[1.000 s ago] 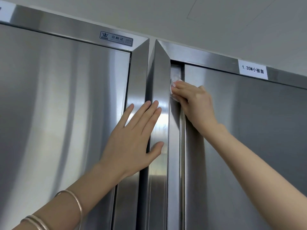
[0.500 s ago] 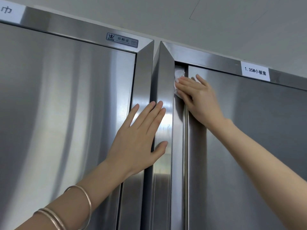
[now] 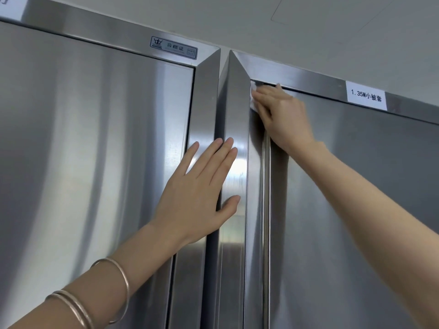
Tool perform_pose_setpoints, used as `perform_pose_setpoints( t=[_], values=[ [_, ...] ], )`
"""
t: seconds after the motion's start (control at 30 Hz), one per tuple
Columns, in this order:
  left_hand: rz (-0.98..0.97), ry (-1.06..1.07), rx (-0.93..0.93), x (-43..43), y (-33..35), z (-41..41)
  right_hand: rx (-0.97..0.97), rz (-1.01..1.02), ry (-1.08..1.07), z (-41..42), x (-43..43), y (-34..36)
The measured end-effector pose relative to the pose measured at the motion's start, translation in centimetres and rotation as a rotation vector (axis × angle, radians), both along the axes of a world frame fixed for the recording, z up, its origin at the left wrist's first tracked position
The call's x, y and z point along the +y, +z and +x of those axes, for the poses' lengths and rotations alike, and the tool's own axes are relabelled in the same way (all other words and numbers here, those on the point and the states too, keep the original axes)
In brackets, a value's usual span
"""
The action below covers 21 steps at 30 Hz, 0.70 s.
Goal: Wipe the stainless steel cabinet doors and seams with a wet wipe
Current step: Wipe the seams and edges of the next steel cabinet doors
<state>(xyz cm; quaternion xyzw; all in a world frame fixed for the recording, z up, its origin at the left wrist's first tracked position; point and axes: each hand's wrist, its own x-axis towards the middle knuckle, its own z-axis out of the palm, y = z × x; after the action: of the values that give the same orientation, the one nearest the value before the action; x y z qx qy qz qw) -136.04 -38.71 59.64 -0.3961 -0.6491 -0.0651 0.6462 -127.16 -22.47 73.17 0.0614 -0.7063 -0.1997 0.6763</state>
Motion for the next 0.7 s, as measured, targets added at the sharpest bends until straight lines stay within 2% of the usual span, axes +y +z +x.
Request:
perform_pose_setpoints(
  t=[0.17, 0.27, 0.4, 0.53, 0.63, 0.7],
  values=[
    [-0.01, 0.005, 0.003, -0.2, 0.0, 0.1, 0.019, 0.062, 0.069, -0.3, 0.8, -6.6],
    [-0.004, 0.009, 0.001, -0.1, -0.1, 0.2, -0.021, 0.118, 0.073, 0.4, 1.4, -4.9],
    [-0.002, 0.0, 0.003, -0.2, 0.1, 0.1, 0.016, 0.078, 0.087, 0.0, 0.9, -3.7],
    [-0.054, -0.067, 0.006, 0.0, -2.8, 0.2, -0.002, 0.036, 0.186, -0.4, 1.4, -14.4],
    [-0.11, -0.118, -0.03, -0.1, -9.9, 0.1, -0.114, 0.072, 0.185, 0.8, 1.2, -24.4],
    [-0.128, -0.116, -0.058, -0.3, -14.0, 0.4, -0.206, 0.139, 0.15, 2.0, 1.4, -26.3]
  ],
)
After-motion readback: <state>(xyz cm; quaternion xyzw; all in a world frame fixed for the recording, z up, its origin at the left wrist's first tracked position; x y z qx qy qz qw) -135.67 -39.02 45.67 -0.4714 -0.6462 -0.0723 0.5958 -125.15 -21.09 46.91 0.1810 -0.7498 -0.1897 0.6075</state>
